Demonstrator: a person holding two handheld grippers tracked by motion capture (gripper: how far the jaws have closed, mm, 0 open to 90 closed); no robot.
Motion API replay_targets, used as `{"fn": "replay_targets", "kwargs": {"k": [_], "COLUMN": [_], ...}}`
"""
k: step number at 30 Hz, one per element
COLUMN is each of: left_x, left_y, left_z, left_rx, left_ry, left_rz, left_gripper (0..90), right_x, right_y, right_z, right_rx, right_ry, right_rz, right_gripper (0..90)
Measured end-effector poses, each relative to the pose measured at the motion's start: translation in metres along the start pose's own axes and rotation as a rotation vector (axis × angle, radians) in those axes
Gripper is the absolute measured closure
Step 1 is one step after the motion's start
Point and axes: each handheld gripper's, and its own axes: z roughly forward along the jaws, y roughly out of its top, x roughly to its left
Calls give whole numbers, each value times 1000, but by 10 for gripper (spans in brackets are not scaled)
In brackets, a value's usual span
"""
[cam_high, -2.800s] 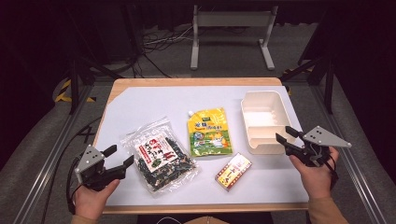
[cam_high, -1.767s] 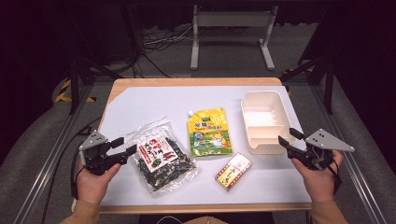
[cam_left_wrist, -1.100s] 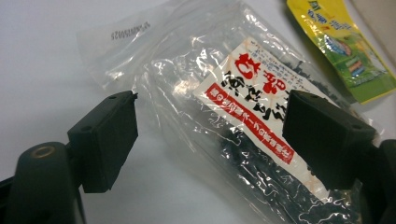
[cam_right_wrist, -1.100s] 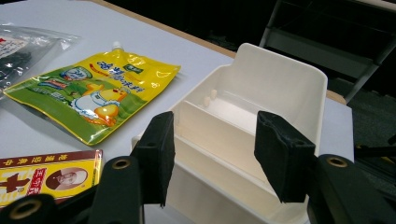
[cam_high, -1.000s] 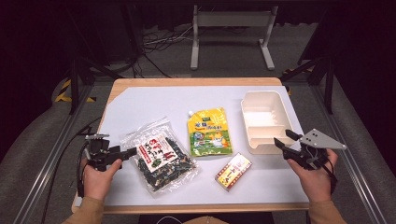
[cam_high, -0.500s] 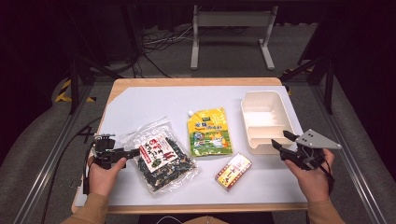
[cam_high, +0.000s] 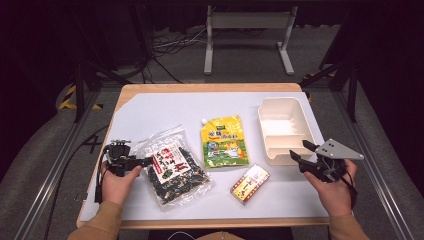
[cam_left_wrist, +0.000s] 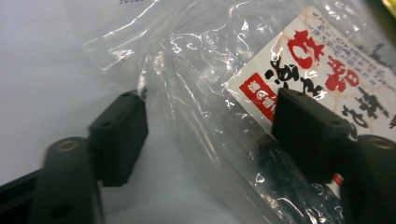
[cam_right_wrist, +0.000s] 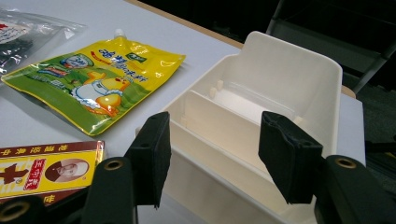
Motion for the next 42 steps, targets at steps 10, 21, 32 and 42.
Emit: {"fn": "replay_targets", "kwargs": {"k": [10, 21, 32, 42], "left_x": [-7, 5, 4, 1], "left_y": [-2, -4, 0, 9], "left_z": [3, 8, -1, -33], "left_rx": [-15, -66, -107, -221], "left_ry": [57, -117, -151, -189], "left_rz": [31, -108, -99, -65], "left_gripper": [599, 792, 860, 863], "right_x": [-1, 1, -3, -2], "right_y": [0, 0, -3, -2], "right_z": [2, 7, 1, 1], "right_rx": [0, 11, 13, 14], "right_ry": [11, 17, 6, 3], "right_rz": [3, -5, 4, 0], "right_gripper": [432, 429, 428, 430]}}
